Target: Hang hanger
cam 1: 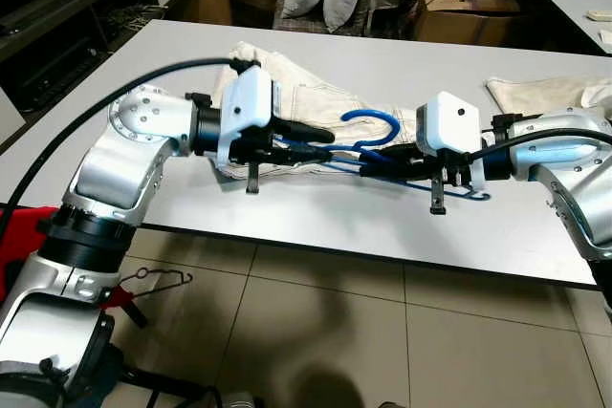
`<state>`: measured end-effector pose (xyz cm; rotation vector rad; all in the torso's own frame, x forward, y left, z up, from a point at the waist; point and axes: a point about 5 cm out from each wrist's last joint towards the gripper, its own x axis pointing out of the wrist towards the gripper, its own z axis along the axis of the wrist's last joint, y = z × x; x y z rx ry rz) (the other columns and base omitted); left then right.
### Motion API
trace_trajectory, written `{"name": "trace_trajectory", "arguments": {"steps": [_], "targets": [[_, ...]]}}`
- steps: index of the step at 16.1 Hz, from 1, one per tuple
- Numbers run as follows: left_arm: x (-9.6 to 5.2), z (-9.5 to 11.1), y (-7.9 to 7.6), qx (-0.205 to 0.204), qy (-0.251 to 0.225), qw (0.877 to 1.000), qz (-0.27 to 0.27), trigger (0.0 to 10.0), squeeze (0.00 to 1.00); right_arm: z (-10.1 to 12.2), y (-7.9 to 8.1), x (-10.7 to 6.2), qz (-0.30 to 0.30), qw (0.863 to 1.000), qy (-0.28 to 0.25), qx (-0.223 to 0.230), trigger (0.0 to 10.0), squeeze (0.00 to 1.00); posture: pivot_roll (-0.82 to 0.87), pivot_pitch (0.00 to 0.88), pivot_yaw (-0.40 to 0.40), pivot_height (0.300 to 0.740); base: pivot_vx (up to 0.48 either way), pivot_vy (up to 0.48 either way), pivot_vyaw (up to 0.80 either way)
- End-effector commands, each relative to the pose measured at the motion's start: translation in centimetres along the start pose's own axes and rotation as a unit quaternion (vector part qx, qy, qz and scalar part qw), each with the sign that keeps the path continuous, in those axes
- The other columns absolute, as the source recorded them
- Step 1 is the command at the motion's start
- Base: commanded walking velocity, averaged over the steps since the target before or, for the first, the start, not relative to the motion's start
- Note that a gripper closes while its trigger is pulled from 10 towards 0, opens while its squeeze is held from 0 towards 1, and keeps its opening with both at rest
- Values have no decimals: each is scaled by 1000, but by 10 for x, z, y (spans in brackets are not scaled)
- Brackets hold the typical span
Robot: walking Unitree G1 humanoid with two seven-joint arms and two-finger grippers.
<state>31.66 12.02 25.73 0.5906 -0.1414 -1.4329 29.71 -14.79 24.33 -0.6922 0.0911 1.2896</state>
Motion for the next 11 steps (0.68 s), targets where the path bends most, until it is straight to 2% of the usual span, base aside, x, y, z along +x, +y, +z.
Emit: {"name": "trace_trajectory", "arguments": {"steps": [1, 2, 3, 4, 5, 6, 7, 9, 10, 11], "targets": [[0, 12, 4, 21, -18, 1000, 1, 10000, 1000, -2, 2, -1, 4, 1000, 3, 1, 0, 0, -2, 0, 35, 740, 0, 0, 0], [0, 12, 4, 21, -19, 1000, 1, 10000, 1000, -2, 2, -1, 3, 1000, 2, 1, 0, 0, -2, 0, 36, 740, 0, 0, 0], [-1, 13, 5, 29, -16, 999, 6, 10000, 235, -3, 2, -2, 1, 1000, 3, 2, 0, 0, -2, 0, 36, 740, 0, 0, 0], [-2, 15, 6, 27, -24, 999, 8, 10000, 0, -4, 2, -3, 0, 1000, 4, 4, 0, 0, 0, 0, 34, 740, 0, 0, 0], [-12, 25, 13, 7, -63, 998, 27, 10000, 0, -13, 4, -7, -7, 1000, 15, 19, 0, 0, 3, 0, 30, 740, 0, 0, 0], [-12, 25, 13, 7, -63, 998, 27, 10000, 0, -13, 4, -7, -7, 1000, 15, 19, 0, 0, 3, 0, 30, 740, 0, 0, 0], [-22, 25, 16, -5, -68, 997, 37, 10000, 0, -22, 6, -14, -22, 999, 22, 39, 0, 0, 6, 0, 28, 740, 0, 0, 0], [-37, 15, 13, -20, -42, 998, 46, 10000, 0, -36, 9, -30, -59, 995, 31, 72, 0, 0, 5, 0, 28, 740, 0, 0, 0], [-45, 11, 9, -41, -46, 996, 64, 10000, 0, -43, 12, -42, -97, 990, 20, 102, 0, 0, 2, 0, 31, 740, 0, 0, 0], [-47, 9, 8, -51, -50, 995, 76, 10000, 0, -45, 13, -47, -117, 986, 12, 116, 0, 0, 1, 0, 32, 740, 0, 0, 0]]}}
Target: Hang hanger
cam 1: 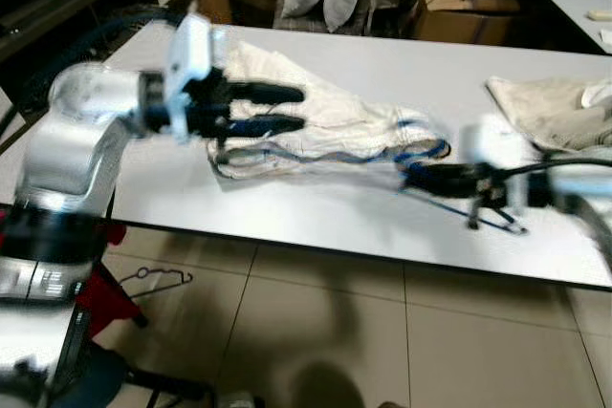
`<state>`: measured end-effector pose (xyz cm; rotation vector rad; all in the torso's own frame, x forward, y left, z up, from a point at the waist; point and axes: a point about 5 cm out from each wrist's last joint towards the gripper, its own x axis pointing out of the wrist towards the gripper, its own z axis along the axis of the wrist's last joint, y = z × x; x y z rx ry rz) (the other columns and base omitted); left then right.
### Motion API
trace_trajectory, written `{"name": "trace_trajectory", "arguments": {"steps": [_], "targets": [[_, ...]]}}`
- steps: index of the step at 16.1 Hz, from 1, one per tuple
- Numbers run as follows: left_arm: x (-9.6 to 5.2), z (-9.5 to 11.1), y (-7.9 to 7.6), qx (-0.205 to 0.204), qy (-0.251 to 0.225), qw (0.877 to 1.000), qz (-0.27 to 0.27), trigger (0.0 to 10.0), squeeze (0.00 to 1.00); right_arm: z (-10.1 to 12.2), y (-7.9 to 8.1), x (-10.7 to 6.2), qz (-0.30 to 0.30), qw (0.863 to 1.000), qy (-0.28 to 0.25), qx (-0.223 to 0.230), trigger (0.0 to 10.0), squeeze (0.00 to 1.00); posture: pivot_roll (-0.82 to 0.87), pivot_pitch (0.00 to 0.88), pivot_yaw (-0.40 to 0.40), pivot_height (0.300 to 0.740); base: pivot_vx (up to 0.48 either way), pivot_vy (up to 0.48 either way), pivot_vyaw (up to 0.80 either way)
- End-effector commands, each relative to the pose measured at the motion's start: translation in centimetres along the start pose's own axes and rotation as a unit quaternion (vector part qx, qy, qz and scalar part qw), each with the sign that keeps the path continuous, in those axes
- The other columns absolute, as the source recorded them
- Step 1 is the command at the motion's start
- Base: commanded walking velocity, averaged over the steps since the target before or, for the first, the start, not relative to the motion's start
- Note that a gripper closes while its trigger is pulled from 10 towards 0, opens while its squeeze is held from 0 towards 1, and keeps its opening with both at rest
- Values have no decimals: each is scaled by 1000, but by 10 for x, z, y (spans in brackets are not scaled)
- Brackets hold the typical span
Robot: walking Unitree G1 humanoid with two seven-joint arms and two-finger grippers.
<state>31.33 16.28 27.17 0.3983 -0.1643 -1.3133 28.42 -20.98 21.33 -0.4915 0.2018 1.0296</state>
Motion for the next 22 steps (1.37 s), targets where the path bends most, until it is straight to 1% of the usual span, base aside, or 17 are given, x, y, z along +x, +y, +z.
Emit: {"name": "trace_trajectory", "arguments": {"steps": [1, 2, 3, 5, 6, 7, 8, 9, 10, 11, 12, 13, 15, 16, 18, 20, 22], "targets": [[-8, 4, 0, -3, -9, 999, 34, 10000, 0, 6, -2, -9, -48, 998, -39, 25, 0, 0, -2, 0, 35, 740, 0, 0, 0], [-10, 0, -2, -12, -9, 999, 48, 10000, 0, 5, -1, -10, -70, 995, -53, 41, 0, 0, -3, 0, 35, 740, 0, 0, 0], [-13, -15, -9, -26, -3, 995, 101, 10000, 0, 3, 7, -7, -129, 985, -80, 77, 0, 0, -3, 0, 27, 740, 0, 0, 0], [-10, -44, -23, -51, 20, 975, 214, 10000, 0, 7, 31, 8, -188, 971, -110, 99, 0, 0, 0, 0, 20, 740, 0, 0, 0], [-9, -48, -26, -58, 18, 969, 239, 10000, 0, 9, 36, 10, -196, 967, -120, 106, 2039, 0, 0, 0, 19, 740, 0, 0, 0], [-9, -63, -34, -88, 27, 946, 311, 10000, 0, 13, 42, 15, -257, 950, -137, 110, 9412, 0, -1, 0, 10, 740, 0, 0, 0], [-10, -74, -43, -113, 32, 922, 368, 10000, 0, 10, 48, 18, -309, 929, -142, 144, 10000, 0, -2, 0, 5, 740, 0, 0, 0], [-13, -85, -58, -122, 34, 893, 432, 10000, 0, -6, 65, 21, -373, 894, -125, 214, 10000, 0, -4, 0, 3, 740, 0, 0, 0], [-10, -87, -63, -127, 38, 888, 439, 10000, 0, -11, 69, 20, -394, 881, -115, 237, 10000, 0, -4, 0, 1, 740, 0, 0, 0], [-5, -88, -66, -122, 44, 886, 445, 10000, 0, -18, 72, 17, -412, 877, -89, 229, 10000, 0, -11, 0, -7, 740, 0, -446, 0], [6, -91, -74, -122, 51, 884, 449, 10000, 0, -30, 78, 11, -446, 866, -57, 220, 10000, 0, -27, 0, -4, 740, 0, -480, 0], [17, -93, -80, -129, 52, 883, 449, 10000, 0, -33, 79, 3, -476, 850, -56, 220, 10000, 0, -34, 0, -14, 740, 0, -480, 0], [29, -92, -89, -129, 56, 889, 435, 10000, 0, -32, 77, -7, -496, 839, -60, 216, 10000, 0, -52, 0, -23, 740, 0, -480, 0], [36, -88, -91, -121, 54, 894, 427, 10000, 0, -31, 78, -10, -489, 846, -51, 208, 10000, 0, -65, 0, -15, 740, 0, -480, 0], [35, -92, -88, -130, 60, 892, 429, 10000, 0, -32, 86, -6, -479, 847, -41, 226, 10000, 0, -64, 0, -3, 740, 0, -480, 0], [35, -89, -83, -126, 58, 891, 432, 10000, 0, -34, 87, -5, -497, 833, -49, 236, 10000, 0, -68, 0, 11, 740, 0, -480, 0], [35, -89, -76, -136, 49, 883, 446, 10000, 0, -28, 87, -4, -512, 825, -57, 232, 10000, 0, -82, 13, 25, 740, 0, -480, 0]]}}
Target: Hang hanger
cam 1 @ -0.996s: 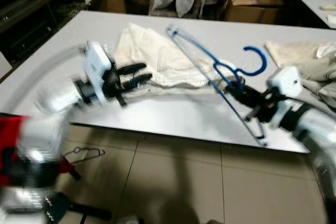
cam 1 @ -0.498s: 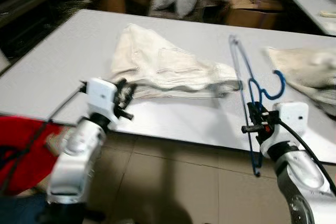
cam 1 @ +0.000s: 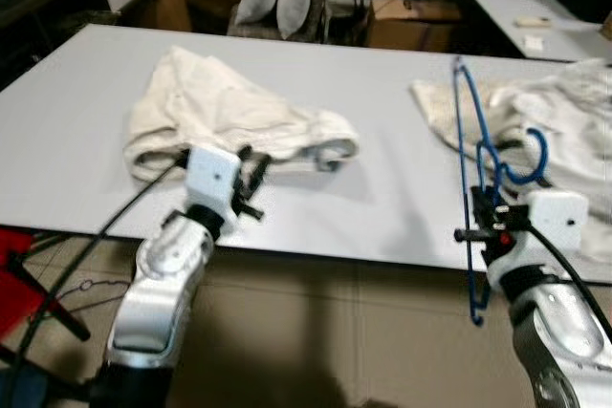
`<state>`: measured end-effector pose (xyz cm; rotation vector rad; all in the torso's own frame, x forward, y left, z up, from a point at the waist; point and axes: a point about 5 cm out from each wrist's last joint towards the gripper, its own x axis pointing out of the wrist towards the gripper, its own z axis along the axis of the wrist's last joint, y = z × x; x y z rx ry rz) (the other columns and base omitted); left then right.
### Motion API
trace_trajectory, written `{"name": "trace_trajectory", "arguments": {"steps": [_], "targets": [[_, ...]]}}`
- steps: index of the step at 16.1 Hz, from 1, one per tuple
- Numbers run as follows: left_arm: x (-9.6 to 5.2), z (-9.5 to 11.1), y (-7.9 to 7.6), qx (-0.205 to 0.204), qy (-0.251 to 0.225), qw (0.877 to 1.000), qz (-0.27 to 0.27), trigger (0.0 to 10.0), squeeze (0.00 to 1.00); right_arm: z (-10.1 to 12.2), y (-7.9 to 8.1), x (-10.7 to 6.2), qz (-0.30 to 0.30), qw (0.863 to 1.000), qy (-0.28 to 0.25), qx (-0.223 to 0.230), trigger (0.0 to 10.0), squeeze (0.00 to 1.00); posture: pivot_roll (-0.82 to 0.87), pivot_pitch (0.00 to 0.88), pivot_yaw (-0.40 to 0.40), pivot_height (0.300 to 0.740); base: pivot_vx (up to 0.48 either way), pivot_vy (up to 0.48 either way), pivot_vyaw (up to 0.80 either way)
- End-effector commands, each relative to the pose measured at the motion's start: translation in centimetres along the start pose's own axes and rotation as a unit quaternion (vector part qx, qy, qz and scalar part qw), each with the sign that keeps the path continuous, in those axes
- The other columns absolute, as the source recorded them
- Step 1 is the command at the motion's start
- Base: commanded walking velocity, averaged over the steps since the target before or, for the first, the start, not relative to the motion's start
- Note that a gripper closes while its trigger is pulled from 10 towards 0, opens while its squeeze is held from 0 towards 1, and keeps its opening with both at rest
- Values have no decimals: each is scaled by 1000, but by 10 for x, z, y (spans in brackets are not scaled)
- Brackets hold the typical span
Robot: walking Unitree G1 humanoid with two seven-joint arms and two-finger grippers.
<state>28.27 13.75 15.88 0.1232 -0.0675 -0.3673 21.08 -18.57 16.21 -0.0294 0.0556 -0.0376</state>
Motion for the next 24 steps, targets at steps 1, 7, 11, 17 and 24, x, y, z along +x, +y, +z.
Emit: {"name": "trace_trajectory", "arguments": {"steps": [1, 7, 11, 17, 24], "targets": [[4, -2, -6, -18, 8, 1000, -1, 10000, 0, 2, -6, -3, -19, 1000, 1, -12, 10000, 0, -75, 28, 31, 740, 0, -480, 0], [12, 3, -8, -46, 9, 999, -25, 10000, 0, -3, -7, -5, -63, 997, 23, -25, 10000, 0, -79, 26, 80, 740, 0, -435, 0], [21, 1, -19, -34, 17, 998, -49, 10000, 0, -2, -1, -10, -50, 998, 24, 12, 10000, 0, -88, 8, 116, 740, 0, 0, 0], [33, 6, -31, -38, -1, 996, -77, 10000, 0, -1, -11, -14, -103, 994, 1, 20, 10000, 0, -120, 0, 156, 740, 0, 0, 0], [33, 0, -27, -53, 0, 996, -66, 10000, 0, -2, 1, -10, -58, 998, 6, 37, 10000, 0, -143, 0, 142, 740, 0, 175, 0]]}}
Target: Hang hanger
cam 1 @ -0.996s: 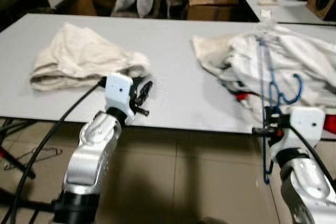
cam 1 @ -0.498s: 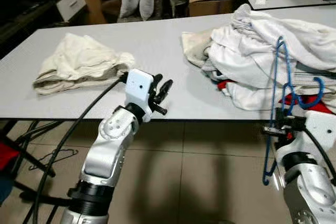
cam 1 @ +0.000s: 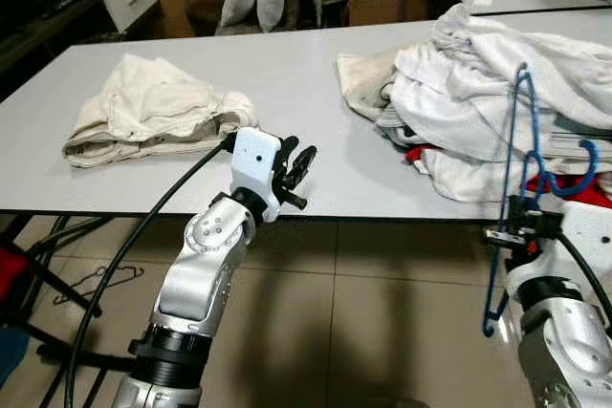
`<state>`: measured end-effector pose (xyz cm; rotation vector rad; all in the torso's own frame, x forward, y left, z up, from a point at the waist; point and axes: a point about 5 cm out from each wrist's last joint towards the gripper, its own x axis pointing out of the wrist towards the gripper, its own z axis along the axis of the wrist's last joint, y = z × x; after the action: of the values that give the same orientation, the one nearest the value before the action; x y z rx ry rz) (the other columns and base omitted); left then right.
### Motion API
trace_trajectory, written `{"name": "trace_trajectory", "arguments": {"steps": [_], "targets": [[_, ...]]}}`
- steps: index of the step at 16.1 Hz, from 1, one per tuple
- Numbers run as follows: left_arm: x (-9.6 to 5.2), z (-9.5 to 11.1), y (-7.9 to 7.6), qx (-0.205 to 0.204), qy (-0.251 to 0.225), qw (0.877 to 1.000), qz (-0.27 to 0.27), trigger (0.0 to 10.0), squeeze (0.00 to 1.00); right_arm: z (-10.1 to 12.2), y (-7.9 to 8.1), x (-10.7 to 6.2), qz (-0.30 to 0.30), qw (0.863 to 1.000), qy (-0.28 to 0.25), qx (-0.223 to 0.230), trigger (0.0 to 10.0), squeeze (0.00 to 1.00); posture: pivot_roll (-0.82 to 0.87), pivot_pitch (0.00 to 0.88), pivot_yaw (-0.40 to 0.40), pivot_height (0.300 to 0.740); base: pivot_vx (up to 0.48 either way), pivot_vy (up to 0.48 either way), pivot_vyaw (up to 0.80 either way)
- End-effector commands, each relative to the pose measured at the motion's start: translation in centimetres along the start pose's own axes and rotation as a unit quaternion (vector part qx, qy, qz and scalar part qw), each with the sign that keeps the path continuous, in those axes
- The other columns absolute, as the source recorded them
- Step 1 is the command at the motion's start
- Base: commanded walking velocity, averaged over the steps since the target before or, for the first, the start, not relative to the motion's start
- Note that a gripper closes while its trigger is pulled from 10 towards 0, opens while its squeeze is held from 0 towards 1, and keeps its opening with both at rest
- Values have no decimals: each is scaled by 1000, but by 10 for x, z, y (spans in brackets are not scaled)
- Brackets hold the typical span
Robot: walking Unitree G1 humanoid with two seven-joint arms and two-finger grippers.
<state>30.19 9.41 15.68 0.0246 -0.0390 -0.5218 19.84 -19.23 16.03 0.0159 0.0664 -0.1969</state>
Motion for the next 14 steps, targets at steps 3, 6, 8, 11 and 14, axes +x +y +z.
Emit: {"name": "trace_trajectory", "arguments": {"steps": [3, 6, 8, 11, 14], "targets": [[-2, -2, 8, -1, 0, 1000, 17, 10000, 0, 8, 20, 2, 84, 996, -22, -24, 10000, 0, -146, 0, 123, 740, 0, 480, 0], [-9, -4, 11, 1, -2, 999, 50, 10000, 0, 8, 27, 3, 129, 991, -15, -39, 10000, 0, -133, 0, 45, 740, 0, 445, 0], [-14, -2, 10, 5, -7, 998, 59, 10000, 0, 1, 24, 4, 114, 992, 7, -42, 10000, 0, -123, 0, 14, 740, 0, 0, 0], [-19, -1, 8, 5, -13, 998, 55, 10000, 0, -7, 18, 1, 115, 992, 30, -38, 10000, 0, -126, 0, -7, 740, 0, 0, 0], [-13, -1, 2, 1, -16, 999, 38, 10000, 0, -7, -1, -5, 58, 997, 29, -53, 10000, 0, -164, 0, 57, 740, 0, 0, -660]]}}
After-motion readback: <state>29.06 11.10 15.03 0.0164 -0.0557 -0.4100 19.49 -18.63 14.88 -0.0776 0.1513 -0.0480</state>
